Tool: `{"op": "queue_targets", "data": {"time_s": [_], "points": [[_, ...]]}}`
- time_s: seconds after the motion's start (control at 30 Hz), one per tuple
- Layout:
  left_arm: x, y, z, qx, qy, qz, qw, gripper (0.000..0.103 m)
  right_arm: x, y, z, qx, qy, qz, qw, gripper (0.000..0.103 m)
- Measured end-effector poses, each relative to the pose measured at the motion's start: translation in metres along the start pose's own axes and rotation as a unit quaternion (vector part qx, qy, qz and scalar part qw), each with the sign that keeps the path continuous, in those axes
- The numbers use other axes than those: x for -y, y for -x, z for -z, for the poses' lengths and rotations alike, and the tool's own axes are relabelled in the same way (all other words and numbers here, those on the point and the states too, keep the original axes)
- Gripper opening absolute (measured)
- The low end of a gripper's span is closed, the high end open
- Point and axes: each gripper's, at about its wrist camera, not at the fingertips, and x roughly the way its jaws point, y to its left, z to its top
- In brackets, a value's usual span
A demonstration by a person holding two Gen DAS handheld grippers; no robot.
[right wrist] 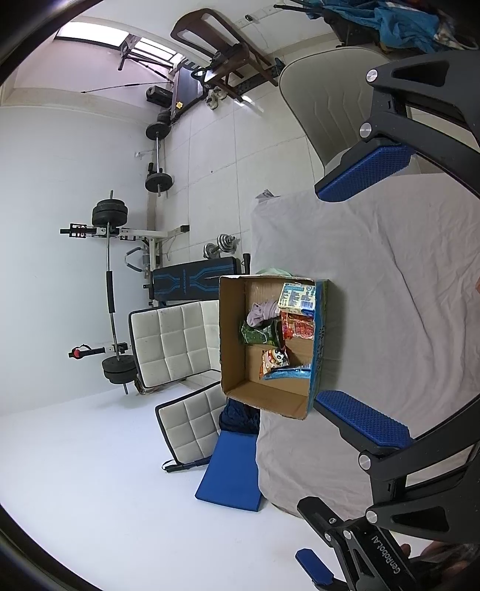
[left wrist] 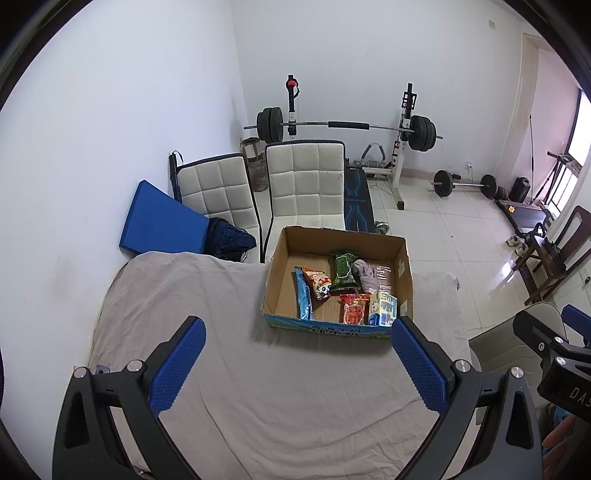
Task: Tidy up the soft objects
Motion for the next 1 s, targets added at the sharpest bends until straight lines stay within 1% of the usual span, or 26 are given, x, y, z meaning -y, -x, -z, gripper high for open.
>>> {"op": "queue_targets", "data": {"time_s": [0.33,0.57,1.0], "points": [[-0.0012,0.0047,0.0028,0.002,0.003,-0.008,1.0000,0.103,-0.0042,0.0011,0.0013,0.004,0.004,0.005,1.000,0.103],[-0.0024,0.0045,0.0060,0.001,0.003,-0.015,0.9999,0.103,-0.0077,0.0068,0.0014,0.016,0.010,0.021,1.000,0.103],[-0.0013,0.0014,0.0066,0.002,0.002,-0.015,0.9999,0.103,-0.0088,0.0074,-0.0004,0.015,0.012,0.017,1.000,0.103]]}}
